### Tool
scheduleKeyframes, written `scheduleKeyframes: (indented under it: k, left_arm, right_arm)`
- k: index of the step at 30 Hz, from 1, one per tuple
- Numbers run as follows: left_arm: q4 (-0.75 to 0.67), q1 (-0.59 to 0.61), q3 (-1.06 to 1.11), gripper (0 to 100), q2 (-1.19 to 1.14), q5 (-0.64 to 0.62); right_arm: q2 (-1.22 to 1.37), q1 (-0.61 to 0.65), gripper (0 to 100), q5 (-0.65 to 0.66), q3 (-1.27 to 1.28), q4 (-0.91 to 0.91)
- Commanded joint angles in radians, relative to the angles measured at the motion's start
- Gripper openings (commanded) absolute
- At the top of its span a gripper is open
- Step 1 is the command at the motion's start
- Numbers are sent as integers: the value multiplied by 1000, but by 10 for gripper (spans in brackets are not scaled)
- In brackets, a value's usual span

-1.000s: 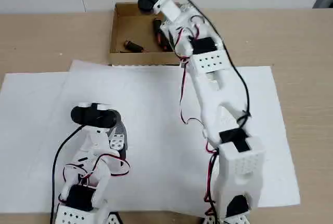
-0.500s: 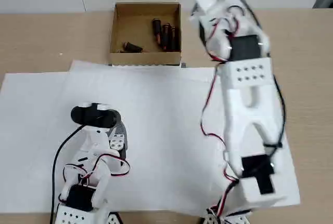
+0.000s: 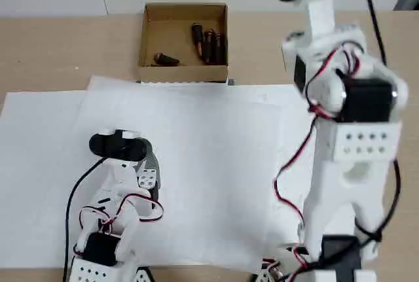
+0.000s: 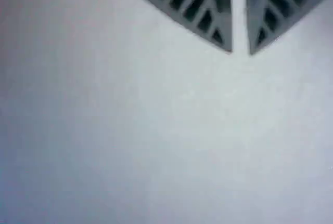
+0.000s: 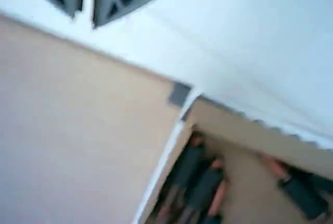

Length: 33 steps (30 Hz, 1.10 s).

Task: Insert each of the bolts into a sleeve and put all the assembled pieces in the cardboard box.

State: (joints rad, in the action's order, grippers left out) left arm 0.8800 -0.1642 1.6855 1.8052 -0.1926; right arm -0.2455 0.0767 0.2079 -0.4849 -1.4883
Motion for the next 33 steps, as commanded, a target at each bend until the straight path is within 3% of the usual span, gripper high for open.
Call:
scheduleKeyframes:
  k: [1, 10, 17, 33]
  left_arm:
    - [5, 6, -4, 6, 11, 6]
    - [5, 6, -4, 6, 11, 6]
    - [5, 6, -4, 6, 11, 6]
    - [5, 6, -4, 6, 11, 6]
  right_arm:
    - [-94, -7, 3, -87, -43, -87]
    - [-277, -15, 3, -150, -2, -165]
    - [-529, -7, 3, -189, 347, -154]
    - [-1081, -13, 3, -189, 1405, 349]
